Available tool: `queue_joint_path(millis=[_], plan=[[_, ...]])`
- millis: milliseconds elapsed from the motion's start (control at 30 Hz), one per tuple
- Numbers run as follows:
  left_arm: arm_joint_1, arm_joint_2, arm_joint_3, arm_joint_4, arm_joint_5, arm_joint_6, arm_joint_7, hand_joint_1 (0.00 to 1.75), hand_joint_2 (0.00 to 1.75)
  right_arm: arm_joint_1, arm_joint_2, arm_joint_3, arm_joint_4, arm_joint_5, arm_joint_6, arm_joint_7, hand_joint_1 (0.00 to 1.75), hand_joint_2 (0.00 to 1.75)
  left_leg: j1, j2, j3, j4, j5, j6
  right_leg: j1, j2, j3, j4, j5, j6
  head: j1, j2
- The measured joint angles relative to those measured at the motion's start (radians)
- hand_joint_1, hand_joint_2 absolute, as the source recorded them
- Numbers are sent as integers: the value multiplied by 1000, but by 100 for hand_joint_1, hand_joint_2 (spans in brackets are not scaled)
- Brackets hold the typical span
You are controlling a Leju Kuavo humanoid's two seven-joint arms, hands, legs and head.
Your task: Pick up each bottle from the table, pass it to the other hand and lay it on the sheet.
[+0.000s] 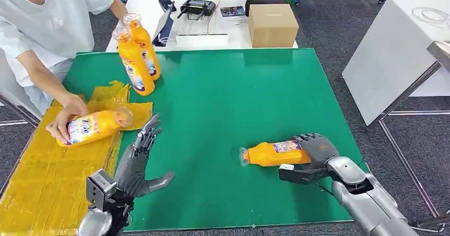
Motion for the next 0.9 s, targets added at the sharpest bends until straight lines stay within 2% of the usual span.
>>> queue_joint_path(millis=[167, 300, 500, 667, 767, 900], plan=[[-1, 0, 0, 0, 0, 1, 1, 0, 175, 4, 2, 5, 3, -3, -56, 0, 175, 175, 0, 2, 0, 0, 1, 0, 0, 1, 7, 0, 1, 0, 0, 0], [-1, 0, -2, 0, -8, 2, 14, 0, 175, 38, 22, -11, -23, -32, -172, 8, 175, 175, 0, 3, -1, 0, 1, 0, 0, 2, 6, 0, 1, 0, 0, 0], [-2, 0, -27, -4, -41, 11, 39, 0, 175, 162, 145, -118, -179, -315, -334, -88, 175, 175, 0, 2, -7, 0, 2, -1, 1, 1, 2, 1, 1, 0, 0, 0], [-5, 0, -47, -4, -43, 21, 49, 0, 175, 214, 222, -192, -287, -390, -343, -135, 175, 175, 1, 2, -11, 0, 2, -2, 1, 1, -1, 1, 0, 0, 0, 0], [-8, 2, -52, -4, -43, 32, 59, 0, 175, 244, 274, -237, -341, -497, -343, -202, 175, 175, 0, 2, -13, 0, 2, -1, 0, 1, -3, 1, 0, 0, 0, 0], [-13, 3, -66, -3, -43, 49, 71, 0, 175, 271, 333, -262, -409, -620, -321, -240, 175, 175, 0, 2, -13, 0, 1, -1, 0, 1, -4, 1, 0, 0, 0, 0]])
